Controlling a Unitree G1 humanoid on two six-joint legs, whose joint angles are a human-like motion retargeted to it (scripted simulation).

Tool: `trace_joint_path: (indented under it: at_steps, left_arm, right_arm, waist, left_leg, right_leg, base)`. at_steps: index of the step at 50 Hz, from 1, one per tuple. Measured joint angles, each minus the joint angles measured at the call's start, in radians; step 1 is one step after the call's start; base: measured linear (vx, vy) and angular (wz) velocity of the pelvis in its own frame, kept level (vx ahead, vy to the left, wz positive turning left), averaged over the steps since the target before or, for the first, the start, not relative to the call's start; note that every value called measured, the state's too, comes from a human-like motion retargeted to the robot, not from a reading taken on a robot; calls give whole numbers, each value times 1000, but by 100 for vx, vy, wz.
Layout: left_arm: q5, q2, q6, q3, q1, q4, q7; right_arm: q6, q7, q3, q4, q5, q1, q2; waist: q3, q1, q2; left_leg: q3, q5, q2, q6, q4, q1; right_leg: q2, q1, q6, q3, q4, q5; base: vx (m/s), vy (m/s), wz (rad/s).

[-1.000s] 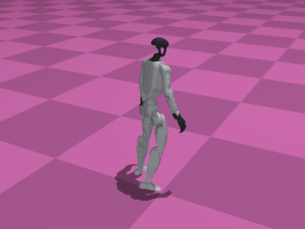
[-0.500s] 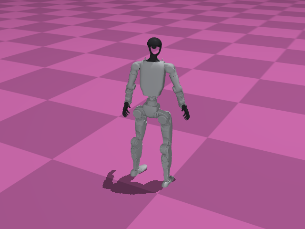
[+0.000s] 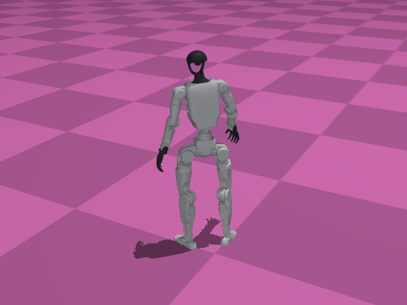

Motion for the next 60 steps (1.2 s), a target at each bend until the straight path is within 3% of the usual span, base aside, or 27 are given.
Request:
trace_joint_path:
  at_steps: [6, 13, 18, 24, 32, 42, 48, 54, 57, 60]
  left_arm:
    - [-14, 5, -8, -59, -46, 6, 15]
    - [-23, 4, -16, -81, -85, -87, 34]
    - [-32, -2, -30, -110, -74, -159, 31]
    - [-13, 3, -43, -121, -72, -179, 35]
    - [24, -19, -48, -80, -81, -147, 50]
    - [57, -20, -9, -73, -60, -73, 18]
    - [62, -23, 0, -42, -19, -43, -4]
    - [47, -32, 4, -28, -21, -11, -13]
    - [31, -36, 5, -36, -34, -9, -18]
    - [15, -34, 4, -59, -52, -25, -19]
  right_arm:
    - [-10, -13, -12, 11, 37, 24, -2]
    - [-9, -15, -29, 27, 71, 53, -8]
    - [-6, 5, -7, 36, 72, 78, -13]
    - [7, 25, 3, 36, 59, 100, 4]
    - [-8, 30, 66, 40, 32, 49, 3]
    - [5, 27, 133, -1, -11, -89, -18]
    - [-6, 23, 108, -58, -15, -102, -25]
    - [-18, 45, 106, -69, -44, -79, -40]
    - [-21, 68, 114, -50, -48, -72, -47]
    - [-23, 86, 126, -26, -40, -71, -53]
  waist:
    - [65, -36, 40]
    - [116, -74, 80]
    - [120, -107, 90]
    - [108, -85, 47]
    - [119, 8, 65]
    - [130, 18, 20]
    - [97, 3, 12]
    - [65, -22, 34]
    - [74, -32, 46]
    - [101, -37, 66]
  left_leg:
    - [-149, 0, 12, 7, -8, 19]
    - [-332, 2, 9, 5, 18, 1]
    - [-469, 16, -19, -5, -1, -6]
    - [-606, 42, -95, -7, -36, -20]
    - [-726, 105, -105, 7, -80, -76]
    - [-267, -34, -96, 78, 89, -129]
    - [-166, -118, -84, 67, 156, -99]
    - [-178, -47, -57, 16, 27, -34]
    - [-247, -27, -47, -17, -44, -7]
    - [-310, -9, -22, -39, -77, 13]
  right_leg:
    - [4, -54, -110, 126, 232, -83]
    - [34, -191, -172, 341, 473, -171]
    - [104, -196, -135, 525, 381, -163]
    - [116, -125, -37, 693, 111, -28]
    - [87, -80, -20, 526, 12, 8]
    - [21, -89, 7, 317, -9, 21]
    - [16, -105, 12, 204, -14, 20]
    - [47, -91, 13, 73, -30, 23]
    - [55, -74, -19, 14, -8, 24]
    - [54, -87, -105, 11, 88, 24]
  base:
    - [1, 15, 121]
    - [3, 4, 136]
    - [6, -7, 148]
    - [5, -17, 125]
    - [-6, -21, 101]
    - [-10, -14, 116]
    - [-8, -2, 97]
    - [-6, 5, 108]
    - [-6, 8, 107]
    - [-6, 8, 106]
